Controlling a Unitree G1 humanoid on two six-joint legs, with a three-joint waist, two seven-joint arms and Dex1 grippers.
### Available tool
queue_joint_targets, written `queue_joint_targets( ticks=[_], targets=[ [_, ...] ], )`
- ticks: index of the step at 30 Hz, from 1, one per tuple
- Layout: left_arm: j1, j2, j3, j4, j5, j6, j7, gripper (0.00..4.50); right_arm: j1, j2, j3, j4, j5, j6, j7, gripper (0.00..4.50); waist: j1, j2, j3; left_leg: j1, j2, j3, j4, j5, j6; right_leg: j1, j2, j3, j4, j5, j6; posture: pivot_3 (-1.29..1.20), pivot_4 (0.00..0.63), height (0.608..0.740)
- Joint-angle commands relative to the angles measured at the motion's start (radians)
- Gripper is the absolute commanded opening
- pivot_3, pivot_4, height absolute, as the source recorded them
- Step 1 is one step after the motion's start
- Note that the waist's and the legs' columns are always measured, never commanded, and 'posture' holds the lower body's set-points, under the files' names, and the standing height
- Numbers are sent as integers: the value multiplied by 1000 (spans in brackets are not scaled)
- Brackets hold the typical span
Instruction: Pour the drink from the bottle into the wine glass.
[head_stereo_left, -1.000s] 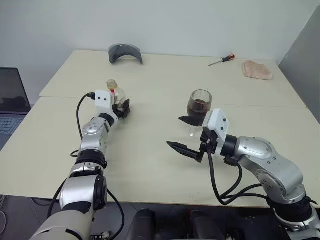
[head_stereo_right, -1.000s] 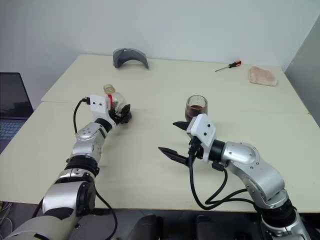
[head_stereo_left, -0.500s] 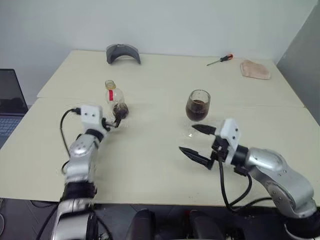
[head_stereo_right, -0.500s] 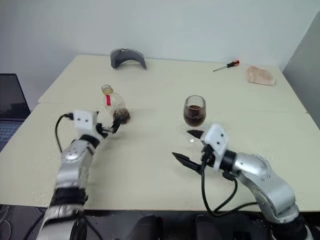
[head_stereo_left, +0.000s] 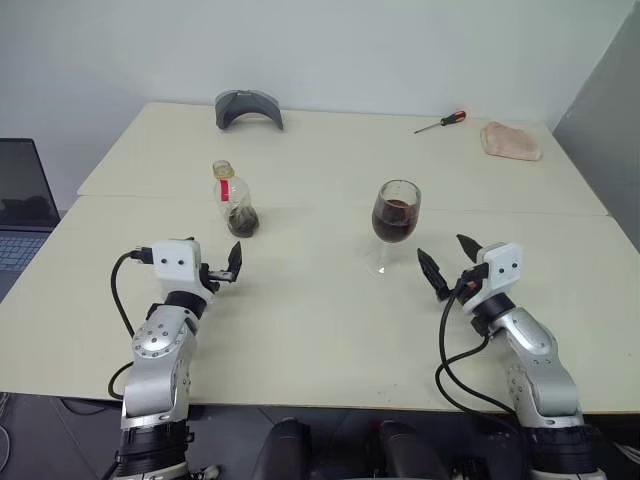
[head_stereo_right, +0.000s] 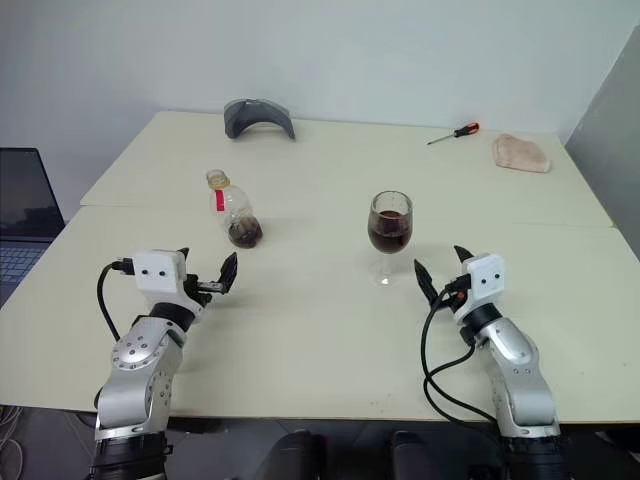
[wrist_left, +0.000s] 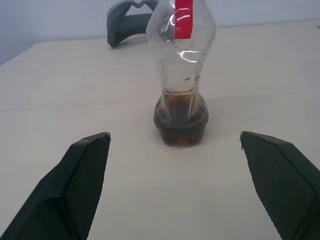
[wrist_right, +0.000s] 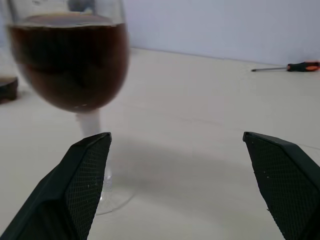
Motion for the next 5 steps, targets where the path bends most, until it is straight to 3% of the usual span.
queue_joint_targets(
  ticks=[1, 5],
  targets=[
    [-4, -4, 8, -45, -13, -27, 11, 4437, -49, 2, -38, 18, -14, -37, -34, 4500, 0, 0, 0, 0, 0, 0, 0, 0, 0, 0, 0, 0, 0, 0, 0, 0, 150, 740],
    [2, -5, 16, -43, -14, -50, 10, 4437, -67, -4, -37, 36, -22, -39, -32, 4500, 0, 0, 0, 0, 0, 0, 0, 0, 0, 0, 0, 0, 0, 0, 0, 0, 150, 740]
  ],
)
